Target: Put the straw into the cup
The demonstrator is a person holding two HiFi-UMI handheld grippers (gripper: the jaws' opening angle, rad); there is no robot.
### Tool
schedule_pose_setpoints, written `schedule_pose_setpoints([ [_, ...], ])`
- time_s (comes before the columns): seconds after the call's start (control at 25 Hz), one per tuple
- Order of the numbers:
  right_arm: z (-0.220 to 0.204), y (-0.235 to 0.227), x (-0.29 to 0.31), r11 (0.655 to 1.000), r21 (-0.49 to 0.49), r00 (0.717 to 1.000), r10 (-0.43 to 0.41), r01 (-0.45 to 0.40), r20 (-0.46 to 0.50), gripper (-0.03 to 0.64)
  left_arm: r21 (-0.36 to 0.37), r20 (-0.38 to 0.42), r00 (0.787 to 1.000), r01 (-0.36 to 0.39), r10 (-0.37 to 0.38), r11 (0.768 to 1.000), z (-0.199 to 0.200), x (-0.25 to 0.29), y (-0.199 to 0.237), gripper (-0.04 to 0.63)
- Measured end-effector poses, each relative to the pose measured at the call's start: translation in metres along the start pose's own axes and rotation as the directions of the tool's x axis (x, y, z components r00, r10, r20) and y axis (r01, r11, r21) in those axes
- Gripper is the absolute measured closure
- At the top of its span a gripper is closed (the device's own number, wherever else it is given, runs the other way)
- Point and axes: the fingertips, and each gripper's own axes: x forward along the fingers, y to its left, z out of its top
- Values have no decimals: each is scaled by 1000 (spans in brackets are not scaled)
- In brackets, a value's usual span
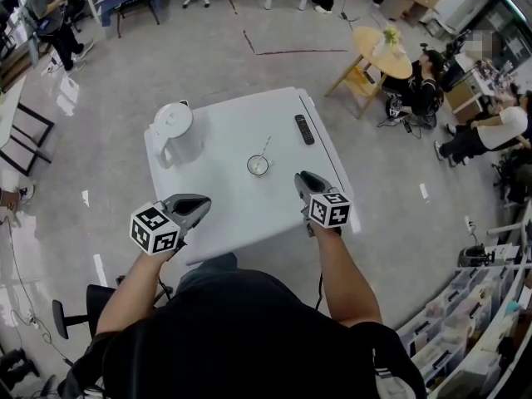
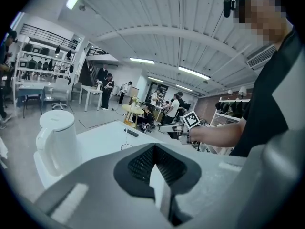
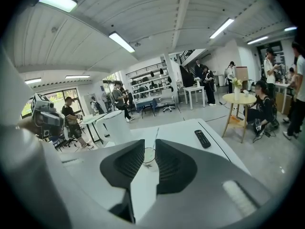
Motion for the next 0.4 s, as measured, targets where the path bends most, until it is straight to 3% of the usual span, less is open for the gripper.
schedule_pose_setpoints([
  [0.4, -13, 16, -32, 1000, -19, 1000, 12, -12, -5, 520, 5, 8, 1000, 6, -6, 1000, -11, -9, -29, 594],
])
